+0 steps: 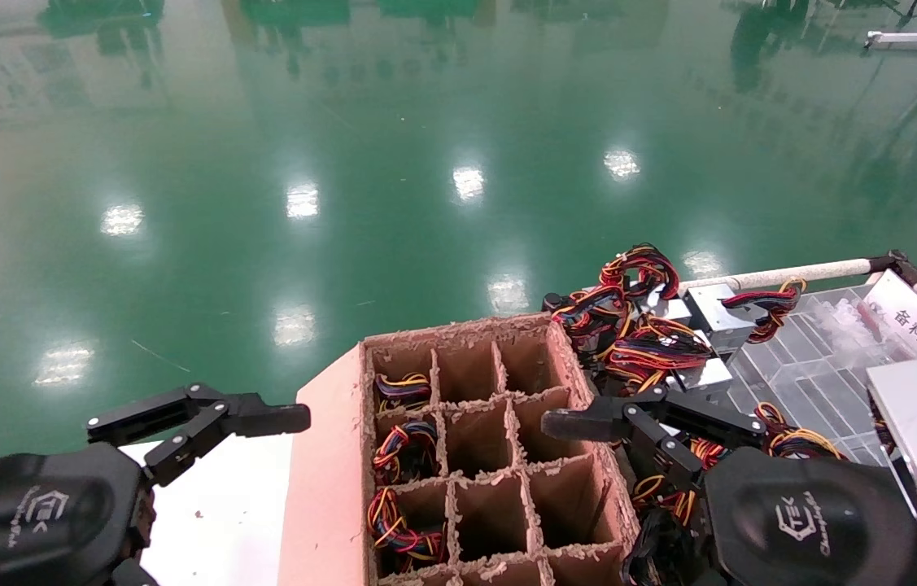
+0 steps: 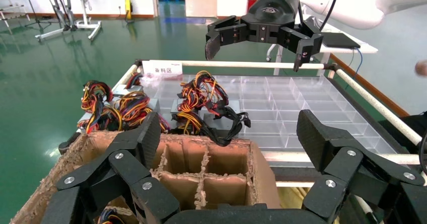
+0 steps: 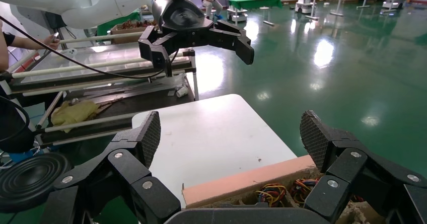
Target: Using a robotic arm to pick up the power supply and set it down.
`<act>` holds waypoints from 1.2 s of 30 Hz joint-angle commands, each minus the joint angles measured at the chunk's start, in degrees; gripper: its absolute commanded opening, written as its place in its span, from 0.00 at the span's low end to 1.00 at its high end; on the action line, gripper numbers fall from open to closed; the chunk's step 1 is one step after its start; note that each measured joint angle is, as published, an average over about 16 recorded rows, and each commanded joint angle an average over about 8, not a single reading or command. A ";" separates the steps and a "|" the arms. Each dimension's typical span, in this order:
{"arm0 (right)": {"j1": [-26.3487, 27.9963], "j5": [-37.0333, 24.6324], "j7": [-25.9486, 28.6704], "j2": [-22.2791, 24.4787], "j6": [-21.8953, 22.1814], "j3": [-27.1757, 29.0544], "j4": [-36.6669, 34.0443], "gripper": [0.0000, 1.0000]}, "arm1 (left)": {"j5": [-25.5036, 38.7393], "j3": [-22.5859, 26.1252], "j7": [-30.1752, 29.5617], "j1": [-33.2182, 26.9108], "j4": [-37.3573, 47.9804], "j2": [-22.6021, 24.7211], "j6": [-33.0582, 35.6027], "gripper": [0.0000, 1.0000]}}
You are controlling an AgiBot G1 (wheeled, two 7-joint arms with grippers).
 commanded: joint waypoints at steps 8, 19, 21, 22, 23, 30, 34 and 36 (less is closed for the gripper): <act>0.00 0.00 0.00 0.00 0.00 0.00 0.00 1.00 | 0.00 0.00 0.00 0.00 0.00 0.00 0.00 0.00; 0.00 0.00 0.00 0.00 0.00 0.00 0.00 1.00 | 0.00 0.00 0.00 0.00 0.00 0.00 0.00 0.00; 0.00 0.00 0.00 0.00 0.00 0.00 0.00 1.00 | 0.00 0.00 0.00 0.00 0.00 0.00 0.00 0.00; 0.00 0.00 0.00 0.00 0.00 0.00 0.00 1.00 | 0.00 0.00 0.00 0.00 0.00 0.00 0.00 0.00; 0.00 0.00 0.00 0.00 0.00 0.00 0.00 1.00 | 0.00 0.00 0.00 0.00 0.00 0.00 0.00 0.00; 0.00 -0.01 0.01 0.01 -0.01 -0.01 0.03 1.00 | 0.00 0.00 0.00 0.00 0.00 0.00 0.00 0.00; -0.05 -0.35 -0.05 -0.10 0.12 -0.17 -0.04 1.00 | 0.00 0.00 0.00 0.00 0.00 0.00 0.00 0.00; -0.02 -1.09 -0.16 -0.49 0.40 -0.56 -0.19 1.00 | 0.00 0.00 0.00 0.00 0.00 0.00 0.00 0.00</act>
